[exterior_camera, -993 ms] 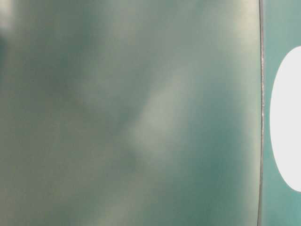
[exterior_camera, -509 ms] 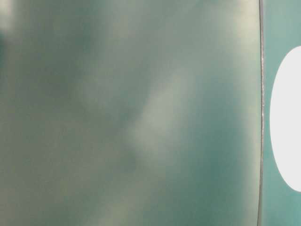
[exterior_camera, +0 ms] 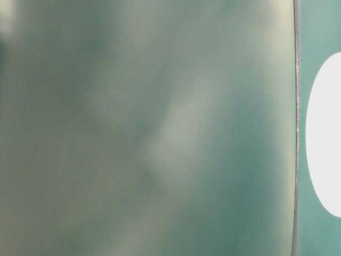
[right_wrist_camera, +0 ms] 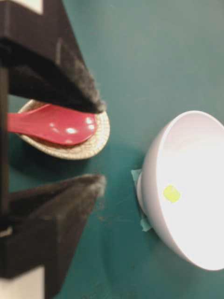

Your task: Scoop the yellow hexagonal prism block from the bowl with a spoon using the right arm.

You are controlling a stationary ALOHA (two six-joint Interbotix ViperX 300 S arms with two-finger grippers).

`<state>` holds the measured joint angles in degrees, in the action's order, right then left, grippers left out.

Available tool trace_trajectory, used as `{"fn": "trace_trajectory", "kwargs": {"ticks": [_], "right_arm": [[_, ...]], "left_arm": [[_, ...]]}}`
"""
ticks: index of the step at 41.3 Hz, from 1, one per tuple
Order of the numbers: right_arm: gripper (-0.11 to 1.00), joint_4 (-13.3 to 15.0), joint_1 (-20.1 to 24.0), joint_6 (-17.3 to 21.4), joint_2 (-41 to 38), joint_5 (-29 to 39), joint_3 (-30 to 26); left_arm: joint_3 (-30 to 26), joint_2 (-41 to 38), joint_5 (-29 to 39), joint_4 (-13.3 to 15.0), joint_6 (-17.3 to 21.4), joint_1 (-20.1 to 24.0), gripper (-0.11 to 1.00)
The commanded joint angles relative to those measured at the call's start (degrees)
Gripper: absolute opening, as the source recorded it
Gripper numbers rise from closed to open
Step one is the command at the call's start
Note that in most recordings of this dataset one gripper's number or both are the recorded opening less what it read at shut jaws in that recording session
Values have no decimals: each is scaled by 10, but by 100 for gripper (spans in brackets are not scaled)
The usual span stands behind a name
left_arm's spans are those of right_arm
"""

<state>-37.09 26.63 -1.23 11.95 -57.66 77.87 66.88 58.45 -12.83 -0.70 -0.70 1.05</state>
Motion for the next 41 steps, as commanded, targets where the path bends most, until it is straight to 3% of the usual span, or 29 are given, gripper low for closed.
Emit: {"fn": "trace_trajectory", "kwargs": {"ticks": [1,12,41], "right_arm": [[59,-26,33,-1,-29,-49,-4],[59,-76,97,-1,-111,-124,-3],[59,-76,143,31,-186,-119,-9]], "left_arm": [[-14,-2,-3,-1,4,0,0],[-11,-6,-4,-1,5,0,0],[-11,0,18,-1,10,0,0]]}}
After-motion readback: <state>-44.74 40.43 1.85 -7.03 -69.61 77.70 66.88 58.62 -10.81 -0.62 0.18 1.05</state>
